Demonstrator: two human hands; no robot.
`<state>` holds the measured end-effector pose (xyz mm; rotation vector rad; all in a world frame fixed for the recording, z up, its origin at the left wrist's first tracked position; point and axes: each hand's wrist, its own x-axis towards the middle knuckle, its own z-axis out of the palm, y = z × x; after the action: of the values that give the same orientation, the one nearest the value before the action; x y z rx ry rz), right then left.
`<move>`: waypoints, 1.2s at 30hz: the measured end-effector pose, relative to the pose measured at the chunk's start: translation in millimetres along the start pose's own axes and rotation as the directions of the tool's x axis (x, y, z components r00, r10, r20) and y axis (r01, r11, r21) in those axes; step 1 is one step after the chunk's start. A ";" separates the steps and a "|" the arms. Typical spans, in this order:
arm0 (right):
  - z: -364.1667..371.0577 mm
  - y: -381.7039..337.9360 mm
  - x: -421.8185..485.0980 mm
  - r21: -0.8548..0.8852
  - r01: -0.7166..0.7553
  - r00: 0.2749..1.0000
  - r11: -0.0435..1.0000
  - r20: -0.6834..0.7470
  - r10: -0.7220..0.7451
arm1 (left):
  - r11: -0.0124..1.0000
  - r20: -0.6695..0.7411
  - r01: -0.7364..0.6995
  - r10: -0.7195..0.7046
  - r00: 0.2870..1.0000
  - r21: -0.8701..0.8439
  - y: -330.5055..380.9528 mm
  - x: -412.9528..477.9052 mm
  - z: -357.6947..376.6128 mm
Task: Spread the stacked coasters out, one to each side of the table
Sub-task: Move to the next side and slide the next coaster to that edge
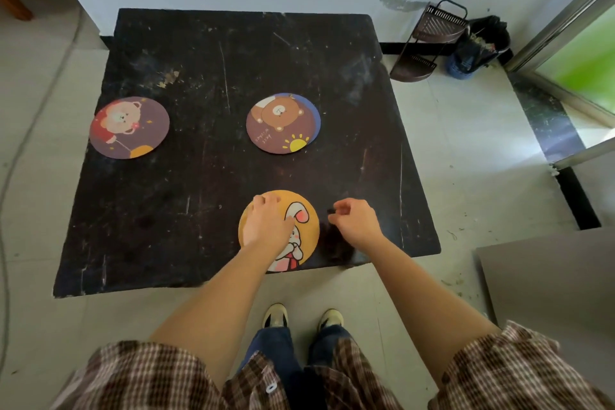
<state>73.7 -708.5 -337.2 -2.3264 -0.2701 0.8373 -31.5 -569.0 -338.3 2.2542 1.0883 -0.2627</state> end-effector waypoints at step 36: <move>-208.8 17.2 222.7 -0.449 0.657 0.752 0.606 0.451 -0.481 | 0.943 -0.325 0.332 -0.308 0.894 0.019 252.5 98.0 105.2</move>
<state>377.8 -740.8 -335.9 -2.3723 -1.5350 0.8100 232.7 -689.2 -351.3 2.2225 1.6521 -0.0718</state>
